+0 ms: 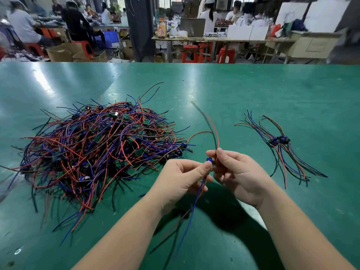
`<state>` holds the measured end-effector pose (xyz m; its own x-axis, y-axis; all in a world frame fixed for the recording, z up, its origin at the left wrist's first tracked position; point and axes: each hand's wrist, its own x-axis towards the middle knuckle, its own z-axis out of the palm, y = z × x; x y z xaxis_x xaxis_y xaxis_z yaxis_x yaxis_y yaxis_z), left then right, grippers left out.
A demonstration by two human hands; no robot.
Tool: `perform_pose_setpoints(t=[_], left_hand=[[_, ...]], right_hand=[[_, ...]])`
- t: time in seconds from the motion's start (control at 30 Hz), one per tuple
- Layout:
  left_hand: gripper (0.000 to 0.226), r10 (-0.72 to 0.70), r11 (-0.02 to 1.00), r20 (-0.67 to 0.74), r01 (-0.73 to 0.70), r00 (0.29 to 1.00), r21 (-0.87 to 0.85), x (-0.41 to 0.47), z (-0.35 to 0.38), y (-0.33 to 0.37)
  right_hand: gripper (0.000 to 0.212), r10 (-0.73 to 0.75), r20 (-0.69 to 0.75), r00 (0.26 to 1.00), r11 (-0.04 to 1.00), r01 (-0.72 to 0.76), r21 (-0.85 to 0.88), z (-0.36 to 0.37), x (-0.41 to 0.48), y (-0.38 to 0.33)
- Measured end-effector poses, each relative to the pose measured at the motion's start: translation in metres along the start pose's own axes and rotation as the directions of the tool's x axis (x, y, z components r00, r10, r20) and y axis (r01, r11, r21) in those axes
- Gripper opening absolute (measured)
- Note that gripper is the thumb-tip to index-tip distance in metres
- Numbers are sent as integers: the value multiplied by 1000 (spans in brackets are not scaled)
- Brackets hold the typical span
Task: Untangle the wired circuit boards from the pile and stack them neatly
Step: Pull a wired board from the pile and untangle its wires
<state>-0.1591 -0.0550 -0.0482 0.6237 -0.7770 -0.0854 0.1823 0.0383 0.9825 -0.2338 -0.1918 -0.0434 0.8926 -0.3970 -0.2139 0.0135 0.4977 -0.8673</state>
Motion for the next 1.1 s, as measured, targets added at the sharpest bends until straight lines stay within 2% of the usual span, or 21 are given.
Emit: perform_pose_setpoints(t=[0.17, 0.27, 0.37, 0.47, 0.53, 0.67, 0.87, 1.1], left_hand=[[30, -62, 996, 39, 65, 997, -68, -1, 2, 2], [25, -114, 987, 31, 116, 993, -112, 0, 1, 2], [24, -154, 979, 41, 158, 987, -125, 2, 1, 2], [24, -150, 983, 54, 154, 987, -96, 3, 2, 1], [23, -145, 987, 58, 148, 988, -64, 2, 2, 0], [23, -128, 992, 65, 127, 990, 19, 1, 2, 0], [22, -120, 990, 83, 113, 989, 88, -2, 8, -4], [21, -101, 982, 74, 87, 992, 168, -2, 10, -9]], right_hand=[[10, 36, 80, 996, 998, -40, 53, -10, 0, -7], [4, 4, 52, 999, 1000, -4, 1, -10, 1, -6], [8, -30, 17, 999, 998, 30, -49, -10, 2, -6], [11, -33, -41, 999, 998, 31, -63, -14, 3, -13], [5, -54, -101, 993, 996, 47, -74, -19, 3, -19], [17, -129, -205, 970, 983, 97, -158, -35, 4, -29], [13, -202, -343, 917, 979, 184, -85, -59, 5, -43], [10, -106, -354, 929, 994, 105, -24, -69, 4, -47]])
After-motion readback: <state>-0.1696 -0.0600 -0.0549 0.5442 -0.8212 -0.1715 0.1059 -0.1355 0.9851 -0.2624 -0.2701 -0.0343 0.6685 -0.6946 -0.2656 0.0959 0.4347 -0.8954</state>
